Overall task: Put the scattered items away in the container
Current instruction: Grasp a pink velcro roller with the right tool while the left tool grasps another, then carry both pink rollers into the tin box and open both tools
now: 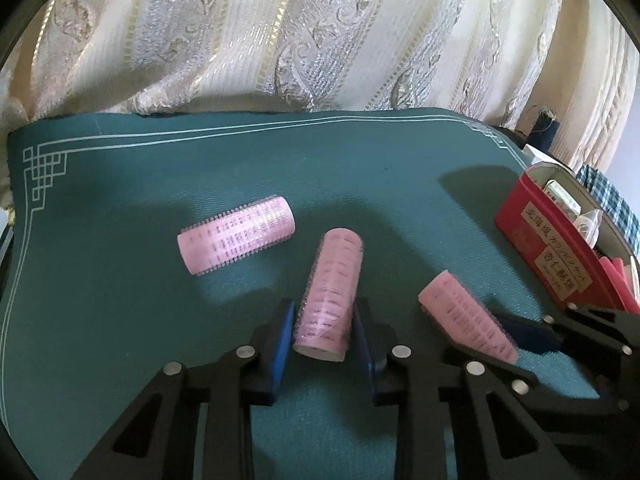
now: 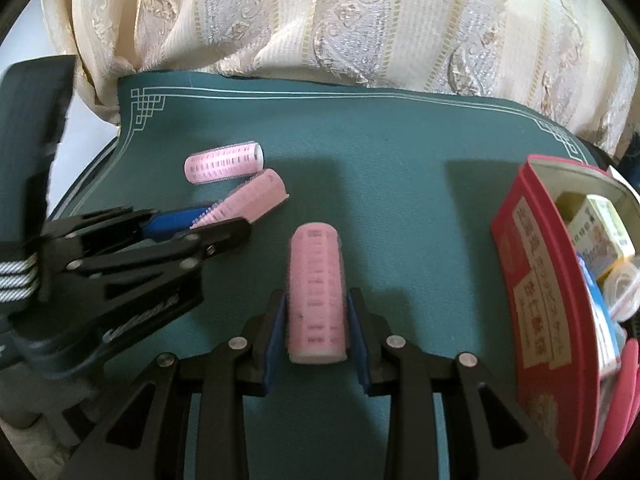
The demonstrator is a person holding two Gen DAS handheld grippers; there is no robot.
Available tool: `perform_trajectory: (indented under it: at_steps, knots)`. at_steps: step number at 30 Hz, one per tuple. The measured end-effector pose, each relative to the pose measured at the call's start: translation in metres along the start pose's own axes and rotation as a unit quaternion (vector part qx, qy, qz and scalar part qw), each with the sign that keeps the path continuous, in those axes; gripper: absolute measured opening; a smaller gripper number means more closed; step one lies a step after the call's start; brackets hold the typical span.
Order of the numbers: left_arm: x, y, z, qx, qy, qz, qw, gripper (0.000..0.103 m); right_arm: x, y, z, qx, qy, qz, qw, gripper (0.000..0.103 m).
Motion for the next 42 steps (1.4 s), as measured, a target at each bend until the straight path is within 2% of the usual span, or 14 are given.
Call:
perform_trajectory:
  at_steps: [8,14,22,31,42]
  knots:
    - [-0.002,-0.004,0.027,0.02,0.001,0.004,0.9998,0.027,0.005,-0.005,0.009,0.005,0.024,-0.022,0.999,0.032]
    - [0.006,-0.004,0.049,0.04,-0.008,0.006,0.9992,0.027,0.004,-0.004,0.039,0.039,0.038,-0.026,0.998,0.032]
    - [0.036,0.003,0.075,0.063,-0.024,-0.014,0.9976,0.027,0.015,-0.006,0.082,0.081,0.043,-0.039,0.995,0.032]
    - [0.095,0.013,0.093,0.08,-0.059,-0.051,0.9937,0.027,0.058,-0.019,0.133,0.129,0.008,-0.064,0.99,0.032]
    - [0.18,0.025,0.084,0.07,-0.113,-0.098,0.9863,0.028,0.141,-0.043,0.174,0.147,-0.051,-0.124,0.98,0.032]
Point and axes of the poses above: each gripper's, at about its wrist camera, not at the fingertips, and z roughly against the way its jaws point, x to its right, y to its top, the point moved 1 cm from there along -z, roughly the way its jaws point, and after that the axes turned 2 degrees about x, right-handed, at the moved point
